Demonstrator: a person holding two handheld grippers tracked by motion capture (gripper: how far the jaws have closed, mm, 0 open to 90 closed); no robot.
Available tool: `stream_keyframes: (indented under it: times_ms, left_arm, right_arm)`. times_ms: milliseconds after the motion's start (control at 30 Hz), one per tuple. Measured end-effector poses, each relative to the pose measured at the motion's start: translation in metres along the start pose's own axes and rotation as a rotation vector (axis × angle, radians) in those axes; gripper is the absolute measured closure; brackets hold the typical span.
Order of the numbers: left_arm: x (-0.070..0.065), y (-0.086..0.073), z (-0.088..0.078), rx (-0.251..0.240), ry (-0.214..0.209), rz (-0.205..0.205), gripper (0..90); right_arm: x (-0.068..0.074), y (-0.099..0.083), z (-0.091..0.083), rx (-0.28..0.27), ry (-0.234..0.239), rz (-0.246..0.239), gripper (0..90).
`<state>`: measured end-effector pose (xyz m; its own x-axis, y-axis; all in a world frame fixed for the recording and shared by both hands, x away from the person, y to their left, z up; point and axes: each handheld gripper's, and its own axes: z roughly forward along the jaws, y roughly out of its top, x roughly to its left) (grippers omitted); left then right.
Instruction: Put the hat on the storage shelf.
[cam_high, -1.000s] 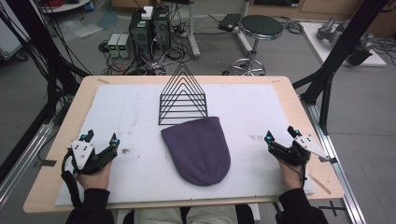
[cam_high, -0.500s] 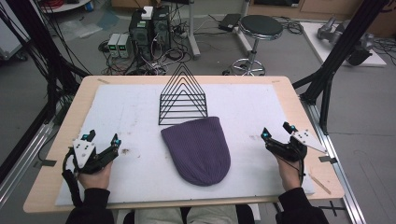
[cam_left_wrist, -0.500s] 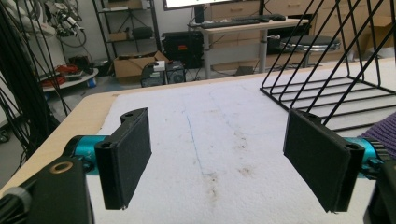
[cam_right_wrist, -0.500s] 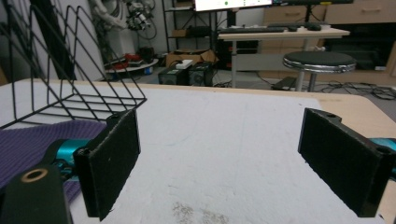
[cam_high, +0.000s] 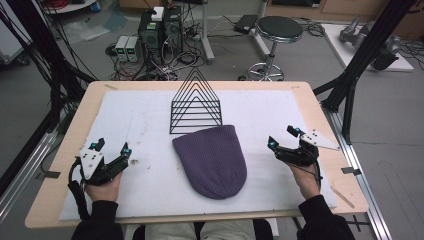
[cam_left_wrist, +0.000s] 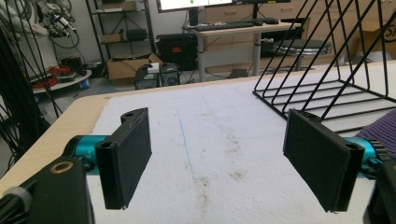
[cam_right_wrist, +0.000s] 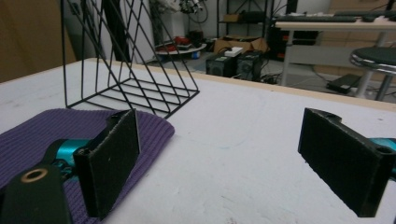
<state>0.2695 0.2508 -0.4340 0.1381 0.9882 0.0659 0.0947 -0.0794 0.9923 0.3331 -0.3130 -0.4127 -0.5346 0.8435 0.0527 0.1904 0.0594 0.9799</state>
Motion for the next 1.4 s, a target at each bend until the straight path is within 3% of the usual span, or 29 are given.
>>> stream_keyframes:
  times_ms: [133, 233, 300, 333, 533, 733, 1033, 1267, 1400]
  left_arm:
    - [0.000, 0.000, 0.001, 0.005, -0.003, -0.004, 23.6]
    - [0.000, 0.000, 0.002, 0.004, -0.005, -0.016, 23.6]
    - [0.000, 0.000, 0.002, 0.004, -0.005, -0.017, 23.6]
    - [0.000, 0.000, 0.002, 0.002, -0.004, -0.017, 23.6]
    - [0.000, 0.000, 0.004, 0.006, -0.013, -0.018, 23.7]
    - [-0.001, 0.000, 0.005, 0.007, -0.017, -0.013, 23.7]
    - [-0.001, 0.000, 0.005, 0.008, -0.019, -0.018, 23.7]
    - [-0.001, 0.000, 0.005, 0.011, -0.024, -0.019, 23.7]
    - [-0.001, -0.001, 0.006, 0.011, -0.023, -0.020, 23.7]
  right_arm:
    - [0.002, 0.001, 0.005, 0.024, 0.033, -0.007, 12.1]
    - [0.007, 0.005, 0.011, 0.046, 0.108, -0.049, 12.1]
    - [0.009, 0.006, 0.013, 0.050, 0.127, -0.060, 12.1]
    - [0.012, 0.009, 0.016, 0.059, 0.159, -0.089, 12.1]
    - [0.020, 0.016, 0.028, 0.098, 0.226, -0.136, 12.1]
    - [0.027, 0.021, 0.040, 0.165, 0.328, -0.179, 12.1]
    - [0.040, 0.022, 0.052, 0.234, 0.457, -0.245, 12.1]
    - [0.042, 0.018, 0.056, 0.270, 0.535, -0.292, 12.1]
    - [0.044, 0.015, 0.057, 0.303, 0.607, -0.330, 12.1]
